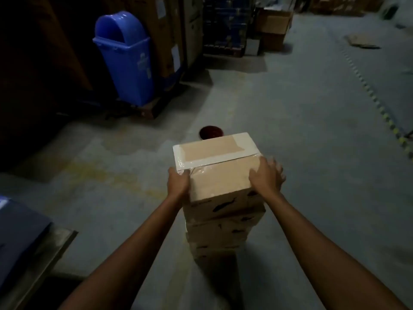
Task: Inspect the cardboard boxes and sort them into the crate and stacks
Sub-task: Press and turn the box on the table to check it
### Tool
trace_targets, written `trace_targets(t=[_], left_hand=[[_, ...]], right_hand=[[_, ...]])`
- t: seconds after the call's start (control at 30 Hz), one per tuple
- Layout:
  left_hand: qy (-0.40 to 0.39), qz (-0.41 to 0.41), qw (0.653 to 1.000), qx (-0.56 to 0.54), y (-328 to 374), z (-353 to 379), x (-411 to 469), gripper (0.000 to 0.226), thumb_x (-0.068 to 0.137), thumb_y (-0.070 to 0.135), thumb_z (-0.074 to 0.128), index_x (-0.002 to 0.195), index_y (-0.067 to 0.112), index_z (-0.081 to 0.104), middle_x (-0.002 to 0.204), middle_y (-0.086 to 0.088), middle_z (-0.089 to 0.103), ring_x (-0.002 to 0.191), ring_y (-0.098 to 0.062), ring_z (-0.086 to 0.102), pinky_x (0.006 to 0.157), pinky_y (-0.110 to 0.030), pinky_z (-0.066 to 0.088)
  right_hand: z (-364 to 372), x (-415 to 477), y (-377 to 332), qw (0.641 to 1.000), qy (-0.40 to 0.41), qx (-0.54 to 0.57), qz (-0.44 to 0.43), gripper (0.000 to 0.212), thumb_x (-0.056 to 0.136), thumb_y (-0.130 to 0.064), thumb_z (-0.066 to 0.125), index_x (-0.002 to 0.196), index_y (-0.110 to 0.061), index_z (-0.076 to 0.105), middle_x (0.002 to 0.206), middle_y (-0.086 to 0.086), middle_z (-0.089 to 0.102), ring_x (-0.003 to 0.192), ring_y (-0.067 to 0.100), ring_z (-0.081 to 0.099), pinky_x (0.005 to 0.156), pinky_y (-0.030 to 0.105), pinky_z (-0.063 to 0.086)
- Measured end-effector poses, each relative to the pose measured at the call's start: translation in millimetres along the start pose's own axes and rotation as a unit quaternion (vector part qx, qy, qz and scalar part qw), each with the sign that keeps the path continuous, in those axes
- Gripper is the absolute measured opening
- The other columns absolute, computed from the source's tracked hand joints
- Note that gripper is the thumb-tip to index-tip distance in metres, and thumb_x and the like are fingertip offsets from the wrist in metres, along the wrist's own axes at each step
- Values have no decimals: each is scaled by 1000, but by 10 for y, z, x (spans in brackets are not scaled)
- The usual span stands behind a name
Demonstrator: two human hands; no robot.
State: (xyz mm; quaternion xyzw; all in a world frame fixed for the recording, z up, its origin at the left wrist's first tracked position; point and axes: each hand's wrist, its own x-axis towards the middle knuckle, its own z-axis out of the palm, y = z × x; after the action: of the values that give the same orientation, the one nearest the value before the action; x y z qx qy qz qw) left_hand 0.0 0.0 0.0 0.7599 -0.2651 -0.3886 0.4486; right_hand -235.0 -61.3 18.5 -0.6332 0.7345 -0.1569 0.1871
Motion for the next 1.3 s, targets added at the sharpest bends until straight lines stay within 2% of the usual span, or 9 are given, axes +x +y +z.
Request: trace_targets(t=[0.07, 0.2, 0.4, 0.53, 0.7, 0.87, 0.97, 1.13, 1.3], left_hand=[[3, -91, 994, -57, 0, 46, 7, 49, 99, 36, 51, 137, 7, 42, 133, -15, 52, 111, -32, 53, 90, -42, 46], [-13, -104, 987, -122, -42, -40, -19, 40, 100, 38, 51, 127, 8, 57, 124, -10, 58, 104, -26, 53, 92, -40, 44], [22, -38, 978, -202, -53, -669, -346, 24, 101, 36, 51, 115, 21, 64, 110, 0, 64, 95, -17, 60, 74, -33, 48], [79, 57, 966, -240, -126, -1305, -697, 25, 101, 28, 53, 120, 24, 68, 112, 6, 70, 99, -12, 64, 79, -27, 51], [175, 122, 950, -230, -265, -2335, -1246, 27, 102, 31, 52, 126, 30, 64, 116, 8, 68, 106, -14, 64, 90, -34, 53], [268, 152, 931, -196, -520, -3458, -1947, 30, 103, 30, 49, 133, 30, 52, 114, 11, 59, 105, -14, 58, 84, -34, 50], [341, 134, 908, -203, -822, -4145, -2394, 35, 101, 22, 53, 135, 20, 57, 122, -2, 62, 106, -19, 59, 84, -32, 50], [429, 106, 860, -256, -1549, -5025, -3206, 33, 98, 19, 55, 130, 15, 62, 117, -6, 68, 101, -22, 64, 76, -34, 54], [509, 85, 814, -266, -2162, -5680, -3872, 35, 97, 13, 55, 132, 12, 62, 121, -8, 67, 110, -27, 63, 92, -43, 53]], right_hand=[[-36, 28, 9, 998, -32, 45, 41, 56, 98, -35, 55, 149, -19, 41, 150, 17, 40, 135, 41, 38, 110, 53, 32], [-31, -2, -50, 990, -31, 122, 62, 53, 94, -36, 60, 144, -21, 48, 144, 13, 46, 130, 38, 43, 109, 52, 32], [-37, -305, -398, 976, 12, 217, 37, 46, 91, -31, 64, 136, -22, 57, 140, 7, 50, 129, 33, 44, 108, 48, 33], [49, -764, -891, 962, 28, 272, 5, 40, 91, -28, 63, 130, -24, 61, 138, 3, 54, 127, 29, 47, 107, 45, 36], [162, -1598, -1636, 935, 22, 348, -66, 35, 88, -24, 62, 123, -26, 64, 134, -1, 56, 123, 24, 51, 107, 48, 40], [375, -2632, -2300, 908, -29, 399, -128, 34, 86, -25, 60, 119, -28, 67, 128, -3, 59, 118, 21, 57, 105, 50, 44], [563, -3291, -2643, 895, -82, 411, -153, 32, 86, -28, 61, 117, -29, 68, 127, 0, 61, 118, 23, 56, 105, 52, 45], [906, -4418, -3096, 870, -165, 411, -216, 28, 88, -27, 62, 115, -27, 70, 126, 3, 59, 121, 27, 53, 107, 52, 42], [1256, -5378, -3380, 842, -245, 386, -285, 26, 88, -23, 66, 113, -20, 73, 125, 5, 62, 118, 27, 55, 104, 46, 45]])
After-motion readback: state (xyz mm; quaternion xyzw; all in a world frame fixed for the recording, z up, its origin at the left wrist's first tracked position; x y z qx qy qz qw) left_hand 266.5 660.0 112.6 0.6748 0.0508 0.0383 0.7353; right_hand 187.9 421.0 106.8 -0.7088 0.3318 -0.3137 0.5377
